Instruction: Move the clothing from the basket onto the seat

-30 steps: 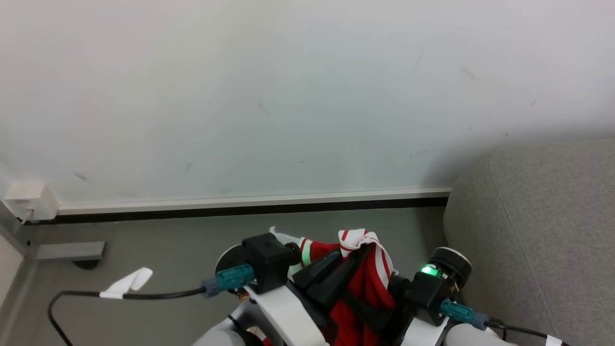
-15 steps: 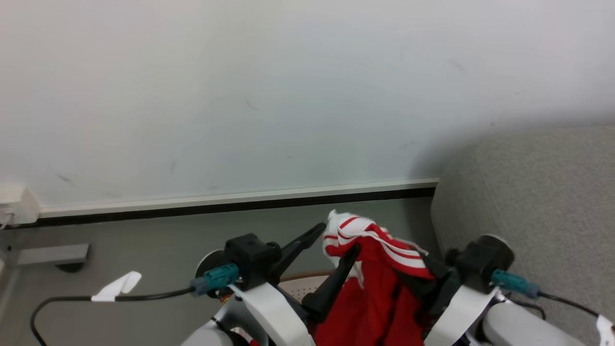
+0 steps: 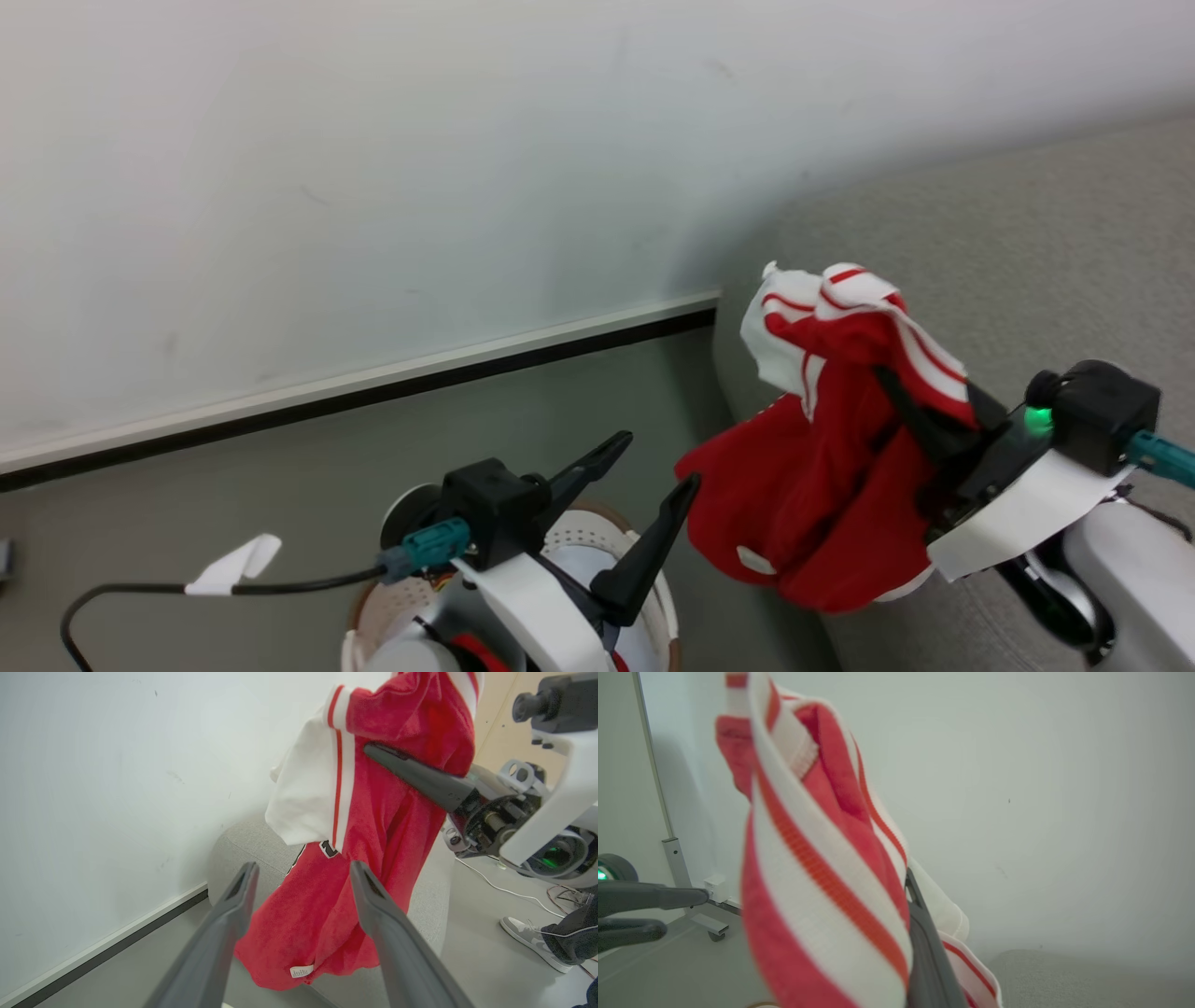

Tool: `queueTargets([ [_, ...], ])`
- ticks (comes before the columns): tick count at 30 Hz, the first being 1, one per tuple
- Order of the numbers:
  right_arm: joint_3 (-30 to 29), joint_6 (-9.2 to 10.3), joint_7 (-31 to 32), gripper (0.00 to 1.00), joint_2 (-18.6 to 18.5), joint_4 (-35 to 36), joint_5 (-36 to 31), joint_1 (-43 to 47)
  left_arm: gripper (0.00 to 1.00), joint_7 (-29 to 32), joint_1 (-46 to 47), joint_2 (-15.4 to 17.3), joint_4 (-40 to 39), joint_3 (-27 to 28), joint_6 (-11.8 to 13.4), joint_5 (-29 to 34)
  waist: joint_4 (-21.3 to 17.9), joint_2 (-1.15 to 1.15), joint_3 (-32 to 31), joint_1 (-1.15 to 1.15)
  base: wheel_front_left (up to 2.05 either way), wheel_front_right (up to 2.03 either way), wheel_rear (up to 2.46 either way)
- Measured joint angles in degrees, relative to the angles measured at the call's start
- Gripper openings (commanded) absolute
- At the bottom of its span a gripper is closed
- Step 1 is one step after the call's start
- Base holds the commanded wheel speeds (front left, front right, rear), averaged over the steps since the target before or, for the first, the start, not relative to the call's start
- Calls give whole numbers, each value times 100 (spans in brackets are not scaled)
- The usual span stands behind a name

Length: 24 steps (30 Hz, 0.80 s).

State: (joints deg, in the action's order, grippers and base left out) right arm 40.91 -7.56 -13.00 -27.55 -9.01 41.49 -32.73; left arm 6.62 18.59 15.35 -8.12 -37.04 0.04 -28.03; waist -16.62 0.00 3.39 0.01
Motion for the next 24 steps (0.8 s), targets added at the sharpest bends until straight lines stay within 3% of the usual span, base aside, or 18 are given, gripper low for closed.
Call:
queueTargets([
  [10,-798,1,281,0,-126,336,-203,319,100,-23,190,-65,16,-87,-62,24,-493,0,288,0,0,0,0],
  [18,-1705,0,448,0,-53,561,-301,254,100,147,801,-148,-47,-180,-233,186,-406,0,832,0,0,0,0],
  [24,-2620,1,659,0,-133,566,-266,-620,100,405,1929,-197,-97,-208,-483,326,-212,0,1657,0,0,0,0],
])
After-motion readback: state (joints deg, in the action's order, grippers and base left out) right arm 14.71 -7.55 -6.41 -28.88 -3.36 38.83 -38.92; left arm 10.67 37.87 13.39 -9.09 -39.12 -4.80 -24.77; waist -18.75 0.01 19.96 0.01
